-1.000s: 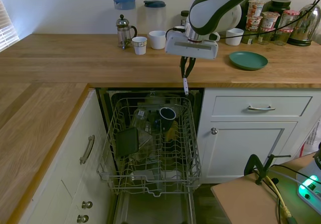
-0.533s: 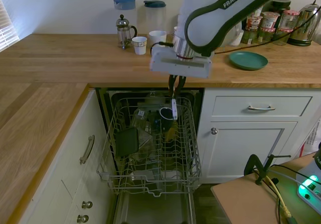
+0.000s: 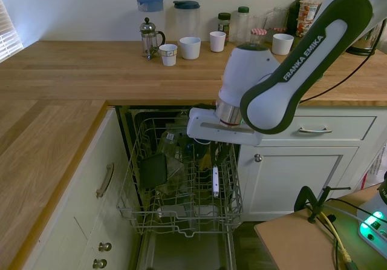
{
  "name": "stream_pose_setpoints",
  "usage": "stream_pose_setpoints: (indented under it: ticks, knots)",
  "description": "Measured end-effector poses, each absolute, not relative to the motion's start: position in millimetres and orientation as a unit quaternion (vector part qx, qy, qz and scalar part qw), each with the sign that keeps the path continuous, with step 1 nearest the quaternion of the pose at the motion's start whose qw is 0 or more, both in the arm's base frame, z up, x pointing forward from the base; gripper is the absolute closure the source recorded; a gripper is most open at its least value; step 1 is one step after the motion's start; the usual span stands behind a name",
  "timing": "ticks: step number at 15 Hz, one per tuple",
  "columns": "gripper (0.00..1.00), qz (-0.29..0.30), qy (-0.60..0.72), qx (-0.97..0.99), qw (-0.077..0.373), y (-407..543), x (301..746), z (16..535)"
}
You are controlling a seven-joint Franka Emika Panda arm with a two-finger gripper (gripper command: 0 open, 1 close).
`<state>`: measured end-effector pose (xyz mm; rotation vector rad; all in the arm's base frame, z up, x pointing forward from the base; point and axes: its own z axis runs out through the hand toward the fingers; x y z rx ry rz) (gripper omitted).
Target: Put the fork in the dishwasher
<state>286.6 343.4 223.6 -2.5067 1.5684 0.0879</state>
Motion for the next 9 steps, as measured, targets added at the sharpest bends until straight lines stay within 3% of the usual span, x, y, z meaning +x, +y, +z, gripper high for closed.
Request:
stream_pose_setpoints:
  ticks: [9]
  knots:
    - [1.00, 0.022, 0.557, -0.829, 0.054, 334, 328, 147]
